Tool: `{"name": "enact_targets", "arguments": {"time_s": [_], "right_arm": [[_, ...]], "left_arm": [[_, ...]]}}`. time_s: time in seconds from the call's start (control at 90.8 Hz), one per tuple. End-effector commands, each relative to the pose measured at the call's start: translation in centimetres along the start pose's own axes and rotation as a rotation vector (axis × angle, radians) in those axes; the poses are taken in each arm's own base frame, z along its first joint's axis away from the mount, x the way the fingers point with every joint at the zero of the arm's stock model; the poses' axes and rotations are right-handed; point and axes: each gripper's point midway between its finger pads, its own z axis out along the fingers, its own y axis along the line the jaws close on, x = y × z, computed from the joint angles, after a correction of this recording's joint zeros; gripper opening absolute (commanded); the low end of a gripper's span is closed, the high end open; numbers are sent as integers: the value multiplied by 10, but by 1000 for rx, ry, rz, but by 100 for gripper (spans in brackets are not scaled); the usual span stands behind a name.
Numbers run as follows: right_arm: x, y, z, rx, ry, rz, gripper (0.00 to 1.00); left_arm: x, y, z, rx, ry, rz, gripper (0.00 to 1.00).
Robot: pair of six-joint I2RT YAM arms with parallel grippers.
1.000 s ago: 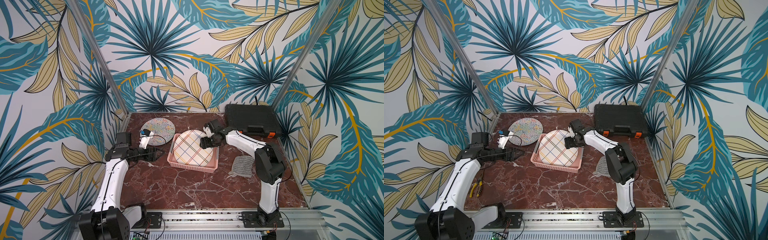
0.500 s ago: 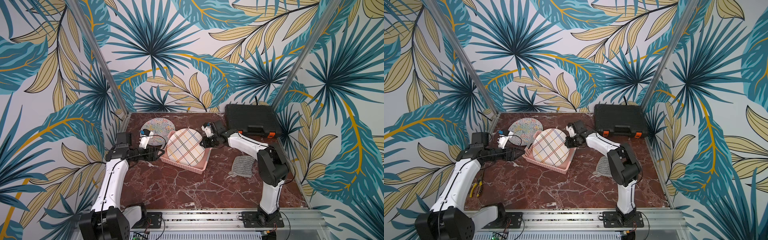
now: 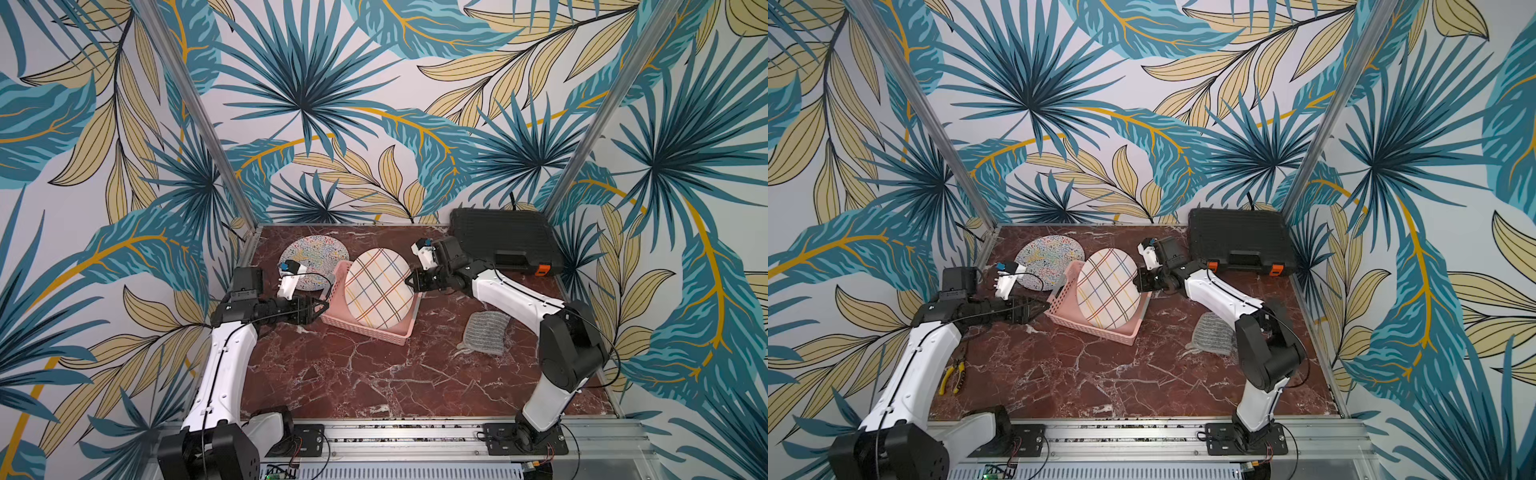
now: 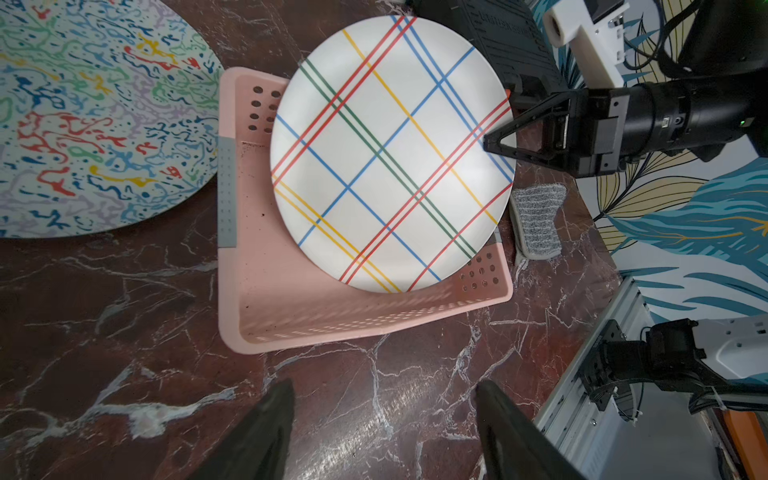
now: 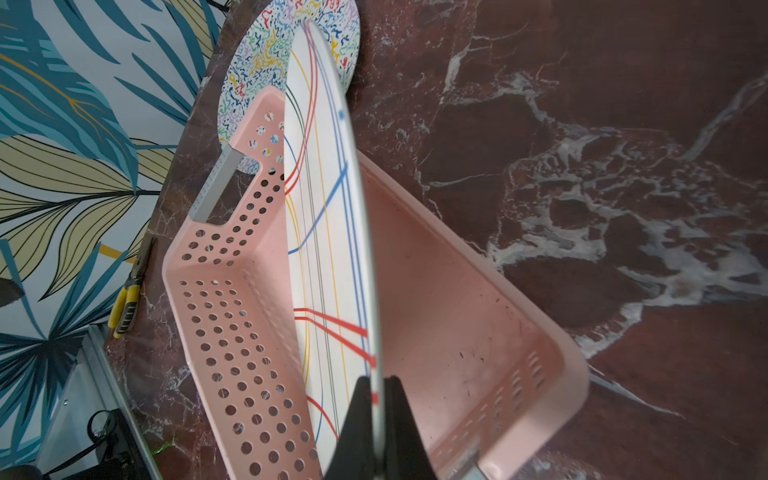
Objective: Wipe the wet plate dry
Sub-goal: Pick up the plate from the bin.
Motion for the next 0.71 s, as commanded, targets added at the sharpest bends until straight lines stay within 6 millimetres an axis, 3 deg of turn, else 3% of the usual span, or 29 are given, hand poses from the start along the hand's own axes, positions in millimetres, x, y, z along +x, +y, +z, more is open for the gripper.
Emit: {"name": "enact_targets", "arguments": {"time_s": [0.0,0.33,0.507,0.617,0.694], "right_arm": [[28,-47,-16,185,70,-7,0],[25,-53,-94,266,18,5,0],[14,-12,-119,98,-15,6,0],[3,28,-141,-73,-53,24,0],[-4,46,-159,-144,-99,27,0]], "left_arm": [[-2,-3,-2,-3,-21,19,72],[-9,-9,-10,-13,-46,40,73],[-22,-19,-14,2,-54,85,73],[-31,-27,-12,8,-40,110,73],[-35,-33,-8,14,-20,119,81]]}}
